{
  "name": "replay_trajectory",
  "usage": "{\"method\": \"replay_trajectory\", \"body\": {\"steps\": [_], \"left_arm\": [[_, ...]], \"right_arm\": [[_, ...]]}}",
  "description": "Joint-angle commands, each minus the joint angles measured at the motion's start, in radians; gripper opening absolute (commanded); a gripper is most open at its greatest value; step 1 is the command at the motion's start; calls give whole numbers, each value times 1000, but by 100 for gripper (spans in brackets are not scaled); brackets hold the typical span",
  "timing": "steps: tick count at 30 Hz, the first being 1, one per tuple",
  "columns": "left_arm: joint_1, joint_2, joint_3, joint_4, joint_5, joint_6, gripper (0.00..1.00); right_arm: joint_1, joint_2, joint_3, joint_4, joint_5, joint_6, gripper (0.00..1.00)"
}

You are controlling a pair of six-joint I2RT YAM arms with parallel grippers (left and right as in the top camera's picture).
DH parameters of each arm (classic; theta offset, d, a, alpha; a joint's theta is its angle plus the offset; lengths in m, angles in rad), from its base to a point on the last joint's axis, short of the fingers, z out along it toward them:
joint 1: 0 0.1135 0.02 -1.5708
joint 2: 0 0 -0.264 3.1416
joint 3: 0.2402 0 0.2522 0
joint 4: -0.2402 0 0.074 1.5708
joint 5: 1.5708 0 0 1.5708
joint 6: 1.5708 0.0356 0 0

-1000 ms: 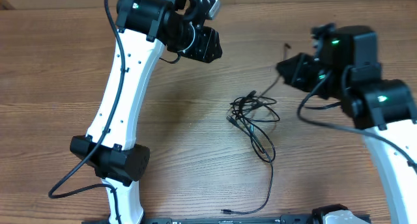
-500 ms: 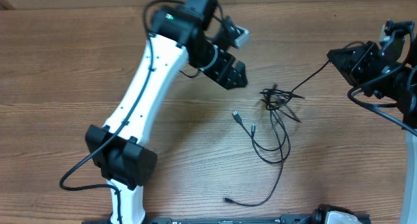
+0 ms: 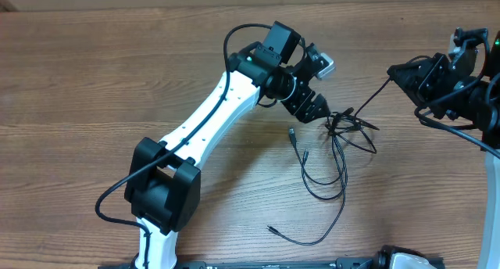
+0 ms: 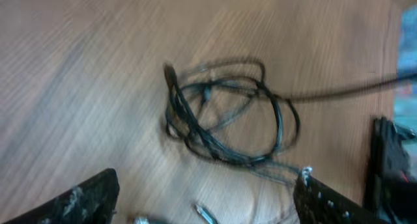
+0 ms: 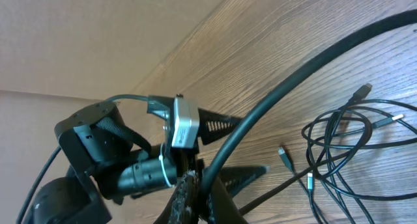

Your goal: Untangle cables

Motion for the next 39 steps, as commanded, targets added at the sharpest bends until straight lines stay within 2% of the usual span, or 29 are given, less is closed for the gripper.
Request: {"method": "replay_trajectory", "body": {"steps": [1, 8, 16, 21, 24, 26, 27, 28, 29, 36, 39], "left_arm": [[-28, 13, -26, 62, -18, -63, 85], [-71, 90, -29, 131, -61, 38, 83], [-109, 209, -29, 177, -58, 40, 82], [-114, 224, -29, 180, -56, 40, 77], [-114, 224, -29, 209, -87, 43, 61], [-114, 224, -29, 231, -101, 43, 45], [-114, 224, -29, 241, -110, 43, 33], [-114, 224, -28, 248, -132, 43, 12], [-112, 224, -28, 249, -161, 42, 5], [-35, 88, 50, 162, -314, -172, 4], [4, -23, 103, 74, -382, -194, 4]], "right_arm": [[-6, 0, 24, 2, -14, -14, 4], [-6, 0, 24, -16, -14, -19, 4], [-6, 0, 24, -31, -13, -33, 4], [-6, 0, 24, -31, -14, -33, 4], [-6, 0, 24, -32, -14, -33, 4], [-6, 0, 24, -39, -14, -33, 4], [-6, 0, 24, -44, -14, -33, 4], [-6, 0, 24, -47, -13, -34, 4], [-6, 0, 24, -51, -13, -36, 4], [-13, 14, 24, -94, 117, 14, 4], [-12, 36, 19, -112, 198, 61, 4]]}}
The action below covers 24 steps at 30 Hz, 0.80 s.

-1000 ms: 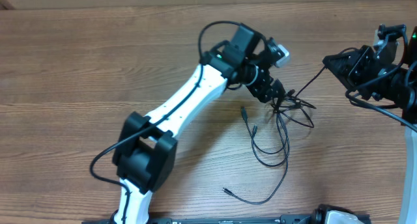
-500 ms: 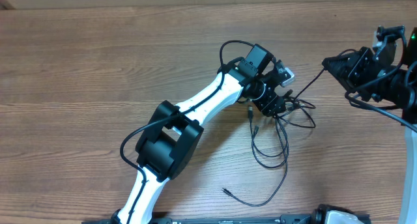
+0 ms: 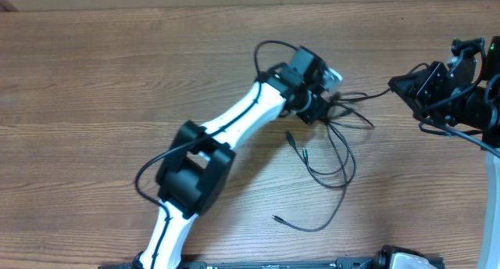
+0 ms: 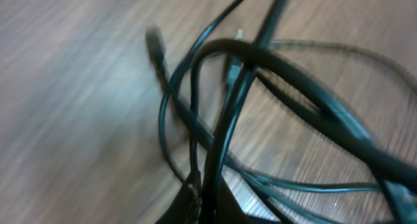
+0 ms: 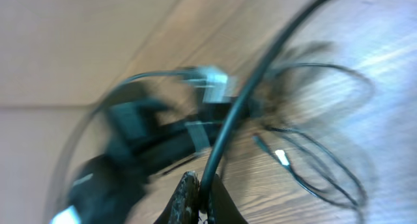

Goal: Untangle cables
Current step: 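Lift the cable bundle up and left with the left gripper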

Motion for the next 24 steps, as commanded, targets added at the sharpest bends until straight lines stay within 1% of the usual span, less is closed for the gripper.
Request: {"method": "replay_trajectory", "body": {"steps": [1, 5, 8, 11, 13, 16, 20, 24], "left_arm": [[69, -225, 114, -67, -124, -84, 4], [110, -379, 147, -177, -107, -84, 4], [140, -502, 147, -267, -20, -83, 4], [156, -560, 147, -311, 42, -52, 4], [175, -604, 147, -328, 101, -46, 4], [202, -668, 147, -302, 174, -54, 4], [232, -760, 147, -208, 179, -108, 4], [266, -848, 147, -99, 173, -114, 4]], "right_arm": [[-6, 31, 14, -3, 133, 68, 4], [-6, 74, 3, -11, 242, 92, 4], [-6, 137, 3, -12, 313, 91, 4], [-6, 184, 3, -10, 337, 82, 4], [-6, 219, 3, 1, 332, 43, 4], [-6, 261, 3, 6, 332, -16, 4], [-6, 283, 3, -7, 333, -69, 4], [-10, 310, 3, -5, 338, -75, 5]]}}
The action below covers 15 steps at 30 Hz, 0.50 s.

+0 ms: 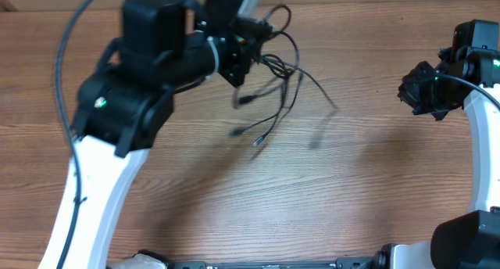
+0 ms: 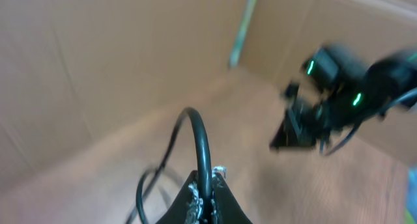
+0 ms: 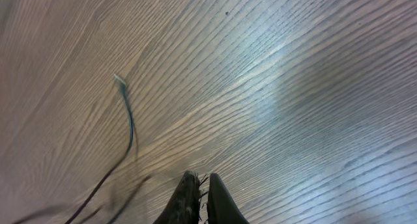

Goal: Untangle cables
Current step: 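Lift the cable bundle up and left with the left gripper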

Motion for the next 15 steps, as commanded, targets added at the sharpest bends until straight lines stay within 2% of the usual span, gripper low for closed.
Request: {"method": "replay_trajectory", "body": {"steps": [1, 4, 6, 8, 10, 15], "left_arm": [[29, -121, 13, 66, 34, -26, 4], [52, -161, 13, 88, 34, -39, 4], [53, -168, 13, 77, 35, -51, 4], [51, -164, 12, 55, 40, -54, 4], [51, -150, 12, 26, 41, -55, 4], [51, -92, 12, -2, 26, -77, 4]], "right_arm": [[-9, 26, 5, 6, 18, -33, 5], [-9, 55, 5, 6, -9, -34, 4], [-3, 60, 5, 20, -126, -117, 6], [8, 52, 9, 34, -351, -289, 15], [26, 34, 20, 32, -509, -395, 27], [106, -71, 66, 34, -559, -461, 44]]}}
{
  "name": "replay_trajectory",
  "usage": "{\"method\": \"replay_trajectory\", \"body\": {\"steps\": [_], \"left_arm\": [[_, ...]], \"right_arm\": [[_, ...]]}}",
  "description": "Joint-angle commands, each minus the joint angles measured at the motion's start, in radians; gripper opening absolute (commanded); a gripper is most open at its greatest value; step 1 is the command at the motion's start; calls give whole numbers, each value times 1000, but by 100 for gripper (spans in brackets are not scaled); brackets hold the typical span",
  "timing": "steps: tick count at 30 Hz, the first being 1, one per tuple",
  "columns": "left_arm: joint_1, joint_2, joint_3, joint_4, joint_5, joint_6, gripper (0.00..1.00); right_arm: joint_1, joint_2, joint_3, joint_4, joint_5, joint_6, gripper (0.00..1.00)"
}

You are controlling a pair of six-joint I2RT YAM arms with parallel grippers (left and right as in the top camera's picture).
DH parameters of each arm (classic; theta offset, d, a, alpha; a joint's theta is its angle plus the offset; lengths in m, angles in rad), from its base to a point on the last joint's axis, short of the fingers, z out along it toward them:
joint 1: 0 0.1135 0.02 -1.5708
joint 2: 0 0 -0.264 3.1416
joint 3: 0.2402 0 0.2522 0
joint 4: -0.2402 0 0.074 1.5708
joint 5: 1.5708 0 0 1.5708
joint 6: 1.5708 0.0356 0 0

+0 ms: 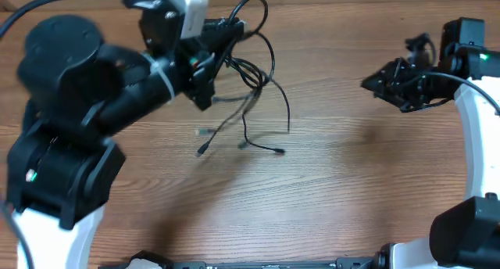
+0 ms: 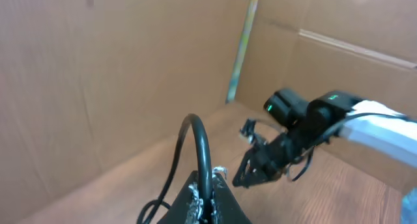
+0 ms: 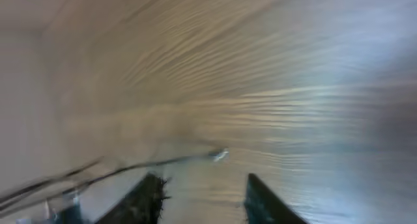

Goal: Untangle cables
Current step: 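Lift the cable bundle up and left with the left gripper, then reach the right gripper toward the cables held by the left gripper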

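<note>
A bundle of thin black cables (image 1: pixel 254 77) hangs in the air from my left gripper (image 1: pixel 209 66), which is raised high at the upper left of the overhead view and shut on one strand (image 2: pixel 199 149). Loose plug ends (image 1: pixel 201 149) dangle just above the table. My right gripper (image 1: pixel 373 84) is at the right, open, with nothing between its fingers (image 3: pixel 148 195); a cable end (image 3: pixel 218 154) shows blurred ahead of it.
The wooden table (image 1: pixel 351 199) stretches below the hanging bundle. A cardboard wall (image 2: pixel 130 74) stands behind the table. My right arm (image 1: pixel 473 105) runs down the right edge.
My right gripper was shut with nothing in it and is now open, turned toward the bundle. My left gripper, still shut on the cable, has shifted slightly left with the bundle hanging lower.
My right gripper held one strand stretched from the tangle on the table while my left gripper was open beside it. Then the left was shut on the tangle. Later the left held the bundle high at upper left, the right's cable gone. Now the right is open.
</note>
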Motion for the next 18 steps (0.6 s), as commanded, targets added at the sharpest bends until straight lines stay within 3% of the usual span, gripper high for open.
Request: {"method": "replay_trajectory", "body": {"steps": [1, 8, 18], "left_arm": [[4, 63, 2, -2, -11, -55, 4], [5, 131, 2, -5, -21, -173, 4], [5, 137, 2, -16, 82, -201, 4]], "right_arm": [[72, -139, 72, 8, -139, -139, 46], [167, -316, 81, 86, -124, -138, 70], [309, -276, 80, 153, -124, -138, 72]]}}
